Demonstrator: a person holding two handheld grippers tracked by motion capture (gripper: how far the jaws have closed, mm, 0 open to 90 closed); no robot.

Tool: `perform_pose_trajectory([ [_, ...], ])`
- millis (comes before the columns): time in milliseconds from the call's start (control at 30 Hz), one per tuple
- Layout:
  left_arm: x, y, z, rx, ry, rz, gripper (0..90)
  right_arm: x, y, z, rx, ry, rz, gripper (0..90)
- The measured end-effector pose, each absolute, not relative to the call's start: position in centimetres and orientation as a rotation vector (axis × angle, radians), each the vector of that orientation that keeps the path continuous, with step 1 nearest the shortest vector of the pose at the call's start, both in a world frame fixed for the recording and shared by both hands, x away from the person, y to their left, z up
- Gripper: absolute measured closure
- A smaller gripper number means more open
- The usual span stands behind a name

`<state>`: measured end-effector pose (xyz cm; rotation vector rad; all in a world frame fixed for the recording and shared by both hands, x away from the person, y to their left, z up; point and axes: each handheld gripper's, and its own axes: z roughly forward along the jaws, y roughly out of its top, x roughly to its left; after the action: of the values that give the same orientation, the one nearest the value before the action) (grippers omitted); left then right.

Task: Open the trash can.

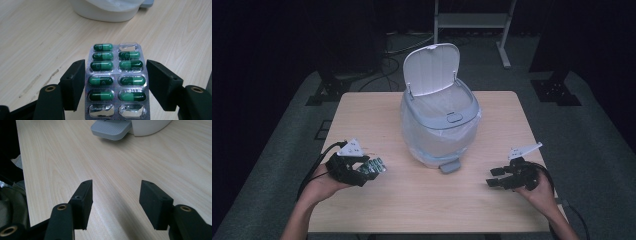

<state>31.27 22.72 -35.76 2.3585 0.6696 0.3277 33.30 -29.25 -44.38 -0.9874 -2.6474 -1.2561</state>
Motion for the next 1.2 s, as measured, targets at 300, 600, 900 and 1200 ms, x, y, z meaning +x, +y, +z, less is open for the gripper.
perform_pose_trajectory([
  [300,32.0,22.5,-33.7,2.375,0.651,0.316,33.4,33.4,-29.1,-44.6,-0.984,-2.65,-1.241,43.1],
  [600,32.5,22.1,-32.1,2.366,0.621,0.299,33.4,33.5,-28.9,-44.5,-0.979,-2.653,-1.244,43.0],
  [900,33.1,22.0,-30.8,2.347,0.611,0.279,33.3,33.6,-29.0,-44.4,-0.991,-2.657,-1.25,41.8],
  [1200,33.7,21.2,-28.8,2.36,0.572,0.286,33.3,33.6,-28.6,-44.6,-0.983,-2.663,-1.233,41.1],
])
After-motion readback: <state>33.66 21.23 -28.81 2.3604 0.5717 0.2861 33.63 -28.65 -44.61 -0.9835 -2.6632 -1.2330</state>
